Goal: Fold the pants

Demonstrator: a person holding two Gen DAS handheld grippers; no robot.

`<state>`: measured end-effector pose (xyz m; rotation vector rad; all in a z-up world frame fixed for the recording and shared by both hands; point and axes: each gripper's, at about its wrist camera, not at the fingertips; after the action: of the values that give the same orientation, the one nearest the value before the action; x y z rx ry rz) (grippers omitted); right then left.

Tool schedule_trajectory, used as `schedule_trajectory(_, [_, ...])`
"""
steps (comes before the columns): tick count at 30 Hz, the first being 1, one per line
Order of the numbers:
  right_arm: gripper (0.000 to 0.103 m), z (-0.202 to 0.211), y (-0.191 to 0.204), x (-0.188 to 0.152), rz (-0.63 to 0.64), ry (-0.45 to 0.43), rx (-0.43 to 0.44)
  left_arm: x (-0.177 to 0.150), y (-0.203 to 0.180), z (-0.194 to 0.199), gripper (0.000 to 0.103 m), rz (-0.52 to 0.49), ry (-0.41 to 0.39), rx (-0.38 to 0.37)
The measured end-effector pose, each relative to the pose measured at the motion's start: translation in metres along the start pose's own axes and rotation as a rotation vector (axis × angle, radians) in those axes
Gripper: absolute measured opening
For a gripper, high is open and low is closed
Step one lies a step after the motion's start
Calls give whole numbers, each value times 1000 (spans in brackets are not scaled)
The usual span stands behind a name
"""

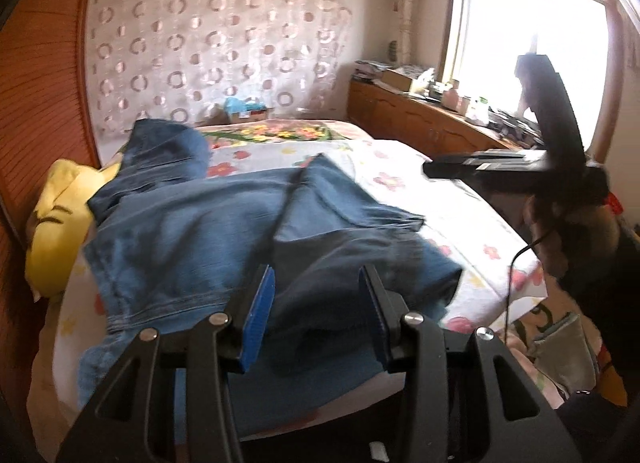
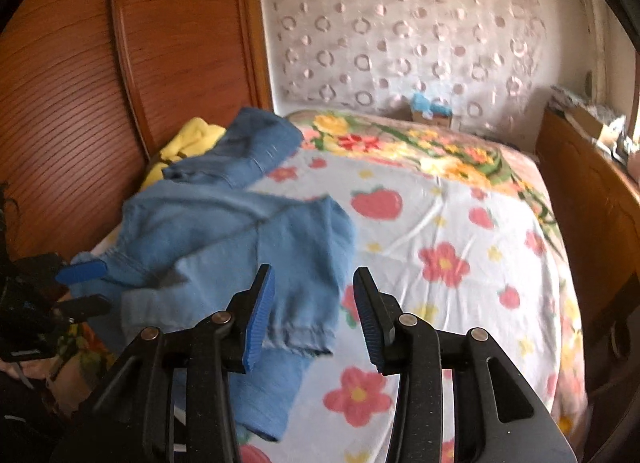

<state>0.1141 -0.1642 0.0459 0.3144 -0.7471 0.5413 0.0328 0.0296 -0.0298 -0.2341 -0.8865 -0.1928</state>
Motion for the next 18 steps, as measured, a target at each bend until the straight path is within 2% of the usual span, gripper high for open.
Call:
schedule_trajectory(6, [53, -18, -6, -20, -40, 26, 20, 8, -17, -9, 42, -19, 13, -45])
schedule_trajectory(11, [57, -29, -11, -31, -101, 27, 48, 8, -23, -21, 42, -34, 49, -69])
schedule_trajectory(16, [57, -42, -14, -35, -153, 43, 90, 2, -29, -39, 42, -56, 91, -61])
schedule_trajectory(18, [57, -47, -16, -36, -172, 56, 109, 1, -32, -46, 42, -72, 114, -31])
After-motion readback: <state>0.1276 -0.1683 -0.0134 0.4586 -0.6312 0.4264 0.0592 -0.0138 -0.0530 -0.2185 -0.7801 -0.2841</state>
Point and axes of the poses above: each gripper's, at about its wrist camera, not at the fingertips, and z roughly against the way its jaws point, y to its left, x to its top, and after that the axes turned 2 degrees about y, right-handed
